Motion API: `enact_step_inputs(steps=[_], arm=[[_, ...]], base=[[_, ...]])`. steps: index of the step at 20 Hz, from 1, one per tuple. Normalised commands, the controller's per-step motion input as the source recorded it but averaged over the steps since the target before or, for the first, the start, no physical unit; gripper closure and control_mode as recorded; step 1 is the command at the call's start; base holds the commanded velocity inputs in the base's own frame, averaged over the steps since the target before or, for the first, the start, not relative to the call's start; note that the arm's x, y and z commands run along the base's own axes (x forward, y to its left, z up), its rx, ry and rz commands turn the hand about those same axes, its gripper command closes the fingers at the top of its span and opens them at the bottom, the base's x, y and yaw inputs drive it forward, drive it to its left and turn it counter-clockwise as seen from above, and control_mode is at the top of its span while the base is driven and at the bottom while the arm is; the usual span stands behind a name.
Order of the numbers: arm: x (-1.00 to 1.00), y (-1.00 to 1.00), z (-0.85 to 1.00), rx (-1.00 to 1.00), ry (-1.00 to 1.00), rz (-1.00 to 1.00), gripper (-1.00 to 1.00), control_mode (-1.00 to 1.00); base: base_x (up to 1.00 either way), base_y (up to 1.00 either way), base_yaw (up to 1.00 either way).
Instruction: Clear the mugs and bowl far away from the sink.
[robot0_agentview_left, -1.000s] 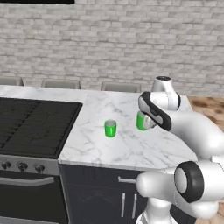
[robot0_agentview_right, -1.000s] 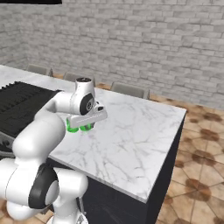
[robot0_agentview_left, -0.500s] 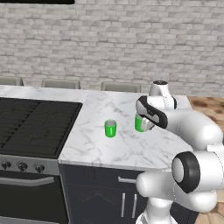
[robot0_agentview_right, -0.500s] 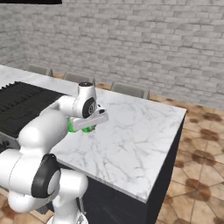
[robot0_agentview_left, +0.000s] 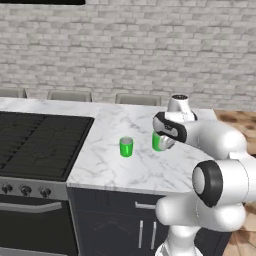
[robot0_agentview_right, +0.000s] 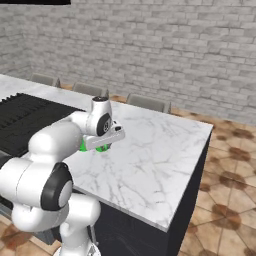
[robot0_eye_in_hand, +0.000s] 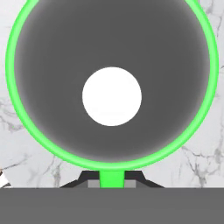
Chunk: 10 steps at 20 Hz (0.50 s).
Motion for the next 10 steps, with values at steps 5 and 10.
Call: enact_step_inputs(steps=[5,10], arm=[[0.15,0.0,-0.18,0.0,0.0,0.0,1.0,-1.0],[0.09,0.0,-0.22,0.0,0.0,0.0,1.0,-1.0]], base=[[0.0,0.0,0.0],[0.0,0.0,0.0]])
